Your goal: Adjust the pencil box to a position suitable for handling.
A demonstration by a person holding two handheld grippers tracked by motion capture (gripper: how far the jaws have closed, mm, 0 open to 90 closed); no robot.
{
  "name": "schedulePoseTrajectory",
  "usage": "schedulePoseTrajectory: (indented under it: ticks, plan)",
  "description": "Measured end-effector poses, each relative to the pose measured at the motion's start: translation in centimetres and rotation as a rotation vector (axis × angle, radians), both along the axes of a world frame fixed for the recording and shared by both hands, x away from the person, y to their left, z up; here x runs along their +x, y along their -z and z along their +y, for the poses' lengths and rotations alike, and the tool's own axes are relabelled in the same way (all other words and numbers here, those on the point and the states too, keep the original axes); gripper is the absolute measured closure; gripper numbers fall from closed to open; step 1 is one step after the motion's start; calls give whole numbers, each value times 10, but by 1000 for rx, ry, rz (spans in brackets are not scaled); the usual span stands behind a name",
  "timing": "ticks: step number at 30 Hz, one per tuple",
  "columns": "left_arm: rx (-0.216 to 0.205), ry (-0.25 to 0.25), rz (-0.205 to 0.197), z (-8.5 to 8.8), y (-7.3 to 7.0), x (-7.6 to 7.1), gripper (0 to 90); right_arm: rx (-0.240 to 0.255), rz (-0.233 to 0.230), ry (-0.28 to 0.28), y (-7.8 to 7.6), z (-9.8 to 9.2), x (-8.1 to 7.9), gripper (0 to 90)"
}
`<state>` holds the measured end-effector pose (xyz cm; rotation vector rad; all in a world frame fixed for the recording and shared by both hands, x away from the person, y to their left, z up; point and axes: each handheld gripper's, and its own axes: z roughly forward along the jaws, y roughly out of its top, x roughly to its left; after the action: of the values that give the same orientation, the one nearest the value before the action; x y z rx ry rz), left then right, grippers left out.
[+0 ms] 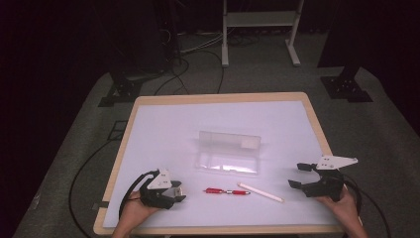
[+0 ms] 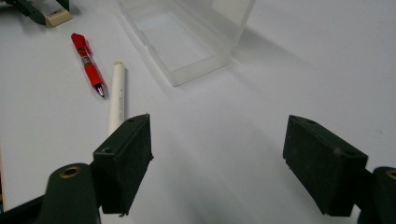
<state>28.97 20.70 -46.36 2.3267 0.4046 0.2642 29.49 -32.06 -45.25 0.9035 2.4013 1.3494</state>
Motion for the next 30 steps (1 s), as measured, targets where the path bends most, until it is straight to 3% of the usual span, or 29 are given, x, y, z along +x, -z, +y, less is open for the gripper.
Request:
schedulePoseTrajectory:
  ticks: [5, 14, 24, 30]
  plan:
    - [25, 8, 5, -1, 2, 1, 574, 7, 2, 5, 1, -2, -1, 228]
    - [25, 11, -4, -2, 2, 0, 585, 13, -1, 14, 2, -4, -2, 228]
    - [-20, 5, -6, 1, -7, 1, 585, 9, 14, 28, 6, -7, 0, 209]
    - [-29, 4, -32, 1, -19, 3, 585, 18, 13, 35, 5, -6, 0, 197]
